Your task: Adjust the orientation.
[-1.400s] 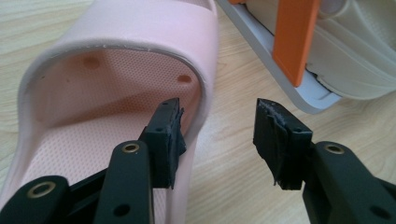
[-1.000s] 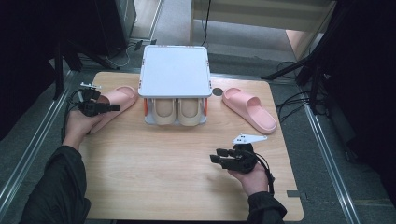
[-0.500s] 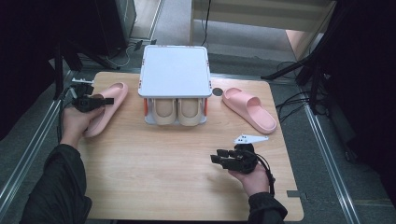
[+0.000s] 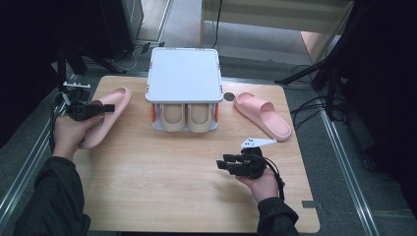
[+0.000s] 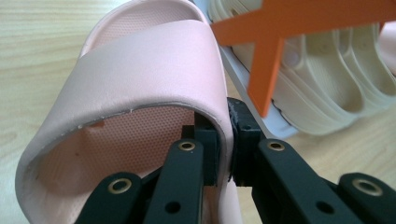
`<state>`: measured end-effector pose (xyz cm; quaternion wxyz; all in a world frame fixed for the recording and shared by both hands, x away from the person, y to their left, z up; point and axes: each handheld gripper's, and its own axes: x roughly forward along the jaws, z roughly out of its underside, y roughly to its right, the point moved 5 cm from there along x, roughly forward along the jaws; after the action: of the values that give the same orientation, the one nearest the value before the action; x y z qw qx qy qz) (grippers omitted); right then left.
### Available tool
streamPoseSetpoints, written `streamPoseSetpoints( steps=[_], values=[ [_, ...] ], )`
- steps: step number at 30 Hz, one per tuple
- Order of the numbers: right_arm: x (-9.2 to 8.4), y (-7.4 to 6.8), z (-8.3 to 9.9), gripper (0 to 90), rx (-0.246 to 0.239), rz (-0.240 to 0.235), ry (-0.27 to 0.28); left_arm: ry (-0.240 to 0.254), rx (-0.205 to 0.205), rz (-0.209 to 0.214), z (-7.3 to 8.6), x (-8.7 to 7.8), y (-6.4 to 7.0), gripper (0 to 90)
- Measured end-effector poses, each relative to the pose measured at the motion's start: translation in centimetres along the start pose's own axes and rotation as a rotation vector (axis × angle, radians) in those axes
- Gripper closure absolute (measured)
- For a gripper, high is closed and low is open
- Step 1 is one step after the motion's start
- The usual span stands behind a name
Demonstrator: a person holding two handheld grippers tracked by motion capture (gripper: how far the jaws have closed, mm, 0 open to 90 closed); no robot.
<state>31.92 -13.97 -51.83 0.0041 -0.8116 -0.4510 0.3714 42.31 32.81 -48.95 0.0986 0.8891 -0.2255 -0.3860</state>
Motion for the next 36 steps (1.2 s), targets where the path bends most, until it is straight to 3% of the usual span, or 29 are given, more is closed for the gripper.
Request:
streamPoseSetpoints(
  steps=[7,10,18,30,36],
  values=[
    [1.1,-0.3,-1.0,56.6,-0.030,-0.026,-0.019,-0.013,0.025,0.029,1.8,-1.8,2.2,83.7],
    [1.6,-0.5,-1.6,56.6,-0.041,-0.041,-0.024,-0.010,0.022,0.067,2.6,-2.6,3.1,83.7],
    [2.8,-0.9,-2.7,56.5,-0.064,-0.063,-0.037,-0.023,0.071,0.068,4.9,-4.4,6.0,83.5],
    [4.1,-1.2,-3.7,56.5,-0.082,-0.080,-0.055,-0.048,0.157,0.107,7.4,-3.4,11.5,83.4],
    [4.4,-1.3,-3.9,56.5,-0.083,-0.083,-0.062,-0.058,0.179,0.139,7.9,-2.7,13.3,83.3]
  ],
)
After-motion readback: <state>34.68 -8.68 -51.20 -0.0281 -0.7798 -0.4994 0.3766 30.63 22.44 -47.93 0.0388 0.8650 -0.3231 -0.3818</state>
